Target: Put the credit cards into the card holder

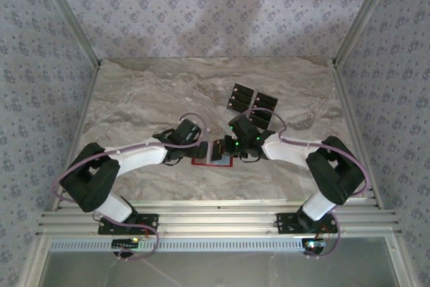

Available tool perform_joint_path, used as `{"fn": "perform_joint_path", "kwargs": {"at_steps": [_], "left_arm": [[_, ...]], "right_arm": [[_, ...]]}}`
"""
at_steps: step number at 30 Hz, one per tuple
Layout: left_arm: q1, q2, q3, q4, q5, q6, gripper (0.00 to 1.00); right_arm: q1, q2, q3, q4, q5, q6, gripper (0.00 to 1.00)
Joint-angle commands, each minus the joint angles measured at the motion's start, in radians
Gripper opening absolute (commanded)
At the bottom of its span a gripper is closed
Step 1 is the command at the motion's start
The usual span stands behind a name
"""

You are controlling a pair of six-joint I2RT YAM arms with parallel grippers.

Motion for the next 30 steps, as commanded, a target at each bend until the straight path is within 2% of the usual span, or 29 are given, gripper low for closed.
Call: {"fn": "perform_joint_path", "kwargs": {"at_steps": [1,9,20,30], "left_arm": [[-0.013,0.020,0.027,-0.047,-0.055,0.027,1.00],[-0.021,0.062,-0.003,-0.059,-0.068,0.019,1.00],[-0.020,0.055,-0.030,-0.147,-0.152,-0.055,0.99],[-0.020,0.007,-0.078,-0.108,-0.130,-0.074,0.99]], "right_arm": [[-0.004,-0.004,-0.019,0.005,-0.006,0.009,0.00],[-0.011,-0.003,-0.032,0.010,-0.008,0.011,0.00],[-0.024,0.006,-0.045,-0.004,0.001,0.007,0.00],[-0.042,-0.003,-0.032,0.048,-0.069,-0.010,0.00]]}}
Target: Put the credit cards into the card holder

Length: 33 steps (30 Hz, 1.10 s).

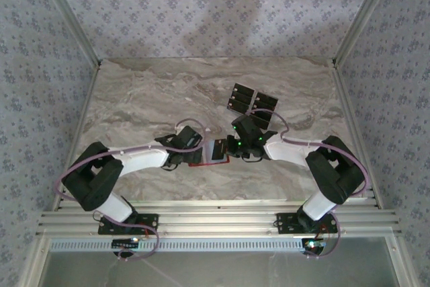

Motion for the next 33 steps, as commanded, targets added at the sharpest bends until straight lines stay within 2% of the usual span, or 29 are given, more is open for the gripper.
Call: {"fn": "perform_joint_path", "kwargs": {"at_steps": [1,10,20,33], "left_arm": [[0.001,-0.003,-0.029,-0.059,-0.016,-0.003,0.99],[0.001,-0.005,-0.033,-0.049,-0.013,-0.005,0.99],[0.000,-0.004,-0.037,-0.044,-0.011,-0.004,0.99],[0.000,-0.002,-0.037,-0.050,-0.017,-0.004,0.99]], "right_arm": [[-0.009,-0.007,0.002,0.022,-0.052,-0.015,0.00],[-0.003,-0.025,0.035,0.111,-0.146,-0.027,0.00],[0.000,0.038,0.047,0.190,-0.217,-0.075,0.00],[-0.021,0.095,0.006,0.248,-0.246,-0.093,0.00]]}}
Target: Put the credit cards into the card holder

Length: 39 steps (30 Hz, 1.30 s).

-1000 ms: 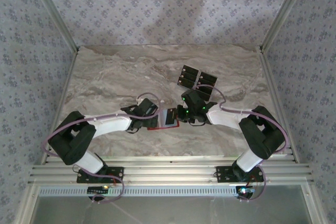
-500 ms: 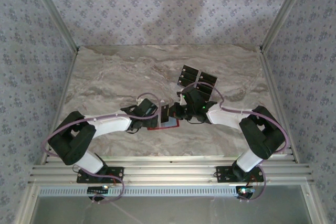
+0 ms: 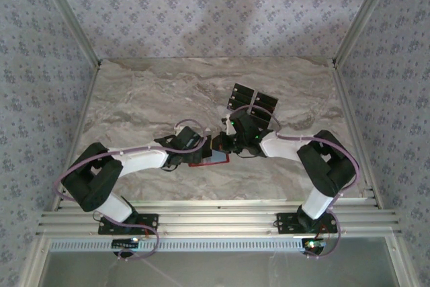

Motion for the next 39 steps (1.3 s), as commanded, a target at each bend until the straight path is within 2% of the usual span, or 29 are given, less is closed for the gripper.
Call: {"fn": "perform_joint_path", "kwargs": {"at_steps": [1,24,39], "left_arm": [[0.001,0.002,-0.025,-0.066,-0.017,0.003,1.00],[0.001,0.002,-0.021,-0.084,-0.025,0.006,0.99],[0.001,0.002,-0.022,-0.084,-0.023,0.003,0.99]], "right_arm": [[-0.016,0.013,-0.028,0.041,-0.030,-0.028,0.00],[-0.065,0.062,-0.100,0.118,-0.133,-0.056,0.00],[-0.064,0.110,-0.100,0.176,-0.124,-0.012,0.00]]}}
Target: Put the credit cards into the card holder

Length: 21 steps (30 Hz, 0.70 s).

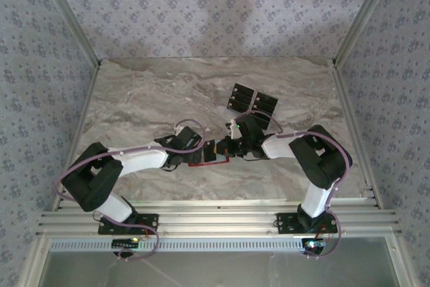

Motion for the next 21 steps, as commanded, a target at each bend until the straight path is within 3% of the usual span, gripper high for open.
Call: {"fn": "perform_joint_path", "kwargs": {"at_steps": [1,21], "left_arm": [[0.000,0.000,-0.021,-0.084,-0.025,0.005,0.99],[0.000,-0.001,-0.025,-0.084,-0.023,0.002,0.99]], "right_arm": [[-0.003,0.029,-0.010,0.023,-0.008,0.019,0.00],[-0.007,-0.033,-0.056,-0.048,0.045,0.073,0.00]]}}
